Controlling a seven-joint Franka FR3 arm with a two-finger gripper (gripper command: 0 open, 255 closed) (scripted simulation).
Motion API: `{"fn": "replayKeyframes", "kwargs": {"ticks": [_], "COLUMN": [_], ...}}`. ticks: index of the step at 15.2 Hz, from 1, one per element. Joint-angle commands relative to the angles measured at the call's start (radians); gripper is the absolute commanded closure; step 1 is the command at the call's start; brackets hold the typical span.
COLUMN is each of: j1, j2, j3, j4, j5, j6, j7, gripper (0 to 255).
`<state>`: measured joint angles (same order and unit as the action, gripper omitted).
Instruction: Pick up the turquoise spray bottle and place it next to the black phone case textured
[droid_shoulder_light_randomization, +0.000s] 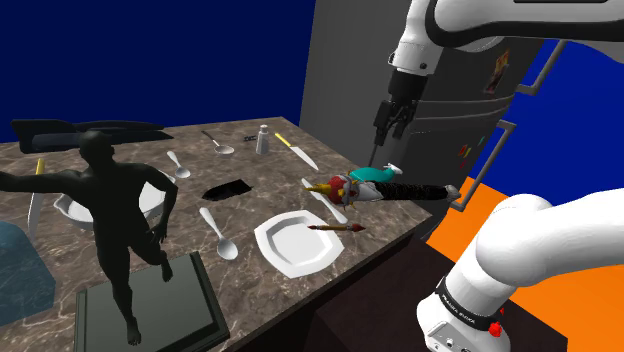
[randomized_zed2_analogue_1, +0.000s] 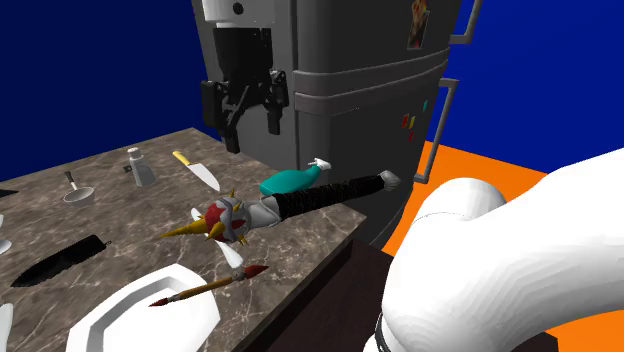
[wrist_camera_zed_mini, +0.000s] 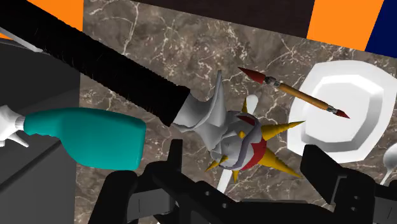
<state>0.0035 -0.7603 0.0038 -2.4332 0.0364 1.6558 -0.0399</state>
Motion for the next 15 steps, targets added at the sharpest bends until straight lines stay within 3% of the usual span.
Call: {"fn": "replayKeyframes", "kwargs": {"ticks": [1, 8, 15], "j1": [0.000, 0.021, 0.054], "j2": [0.000, -0.030, 0.084], "j3": [0.000, -0.202, -0.428], "j4": [0.000, -0.139, -0.168], "j5": [0.000, -0.143, -0.280], "j6": [0.000, 0.110, 0.268], "j7": [0.000, -0.414, -0.829], "gripper": [0, 0, 0]}}
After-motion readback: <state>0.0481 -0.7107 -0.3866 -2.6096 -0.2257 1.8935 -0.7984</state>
